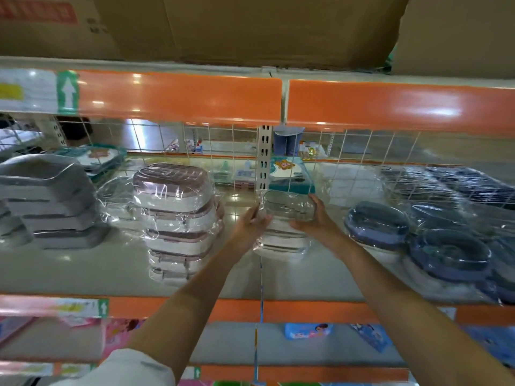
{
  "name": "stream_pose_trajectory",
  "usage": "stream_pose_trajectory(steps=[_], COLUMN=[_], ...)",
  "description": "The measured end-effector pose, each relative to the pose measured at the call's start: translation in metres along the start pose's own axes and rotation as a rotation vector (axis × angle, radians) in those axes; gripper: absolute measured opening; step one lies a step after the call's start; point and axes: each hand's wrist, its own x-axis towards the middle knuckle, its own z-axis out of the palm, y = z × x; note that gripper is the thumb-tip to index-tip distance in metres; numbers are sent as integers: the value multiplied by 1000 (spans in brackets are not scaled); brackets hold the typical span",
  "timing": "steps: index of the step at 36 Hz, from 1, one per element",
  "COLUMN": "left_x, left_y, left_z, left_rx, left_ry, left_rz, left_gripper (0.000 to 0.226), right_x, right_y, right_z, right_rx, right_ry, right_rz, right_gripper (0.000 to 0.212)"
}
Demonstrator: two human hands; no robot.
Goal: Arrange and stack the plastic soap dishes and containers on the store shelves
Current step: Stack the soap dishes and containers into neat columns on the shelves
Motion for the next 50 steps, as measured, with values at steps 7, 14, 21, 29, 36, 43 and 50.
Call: stream_pose_trajectory(steps=[7,14,21,29,36,43,50], left_x=[-5,-14,-10,-13,-28,-29,-28], left_y=[-6,-2,-8,-7,19,48,55], left_z=[-6,-6,-2,-1,14,57,122], left_rx=[-48,-80,468,599,635,1021,1046], left_ry=[-25,-80,-42,1,83,225,105], left_rz=[-82,-194,10,-21,14,495,615], left_gripper=[18,8,45,45,104,79,55], right_x=[2,3,-2,-6,-2,-6,-26], right_y=[1,-4,-10,-11,-5,-15,-15], right_z=[-2,-10,-18,-19,-19,-33,-96], right_rx=[-29,-48,-31,-48,-124,-287,-559], right_ry=[13,-25,-82,-100,-114,-120,-76], right_rz=[38,93,129,107,40,-25,-92], right_gripper=[102,99,93,90,103,106,71])
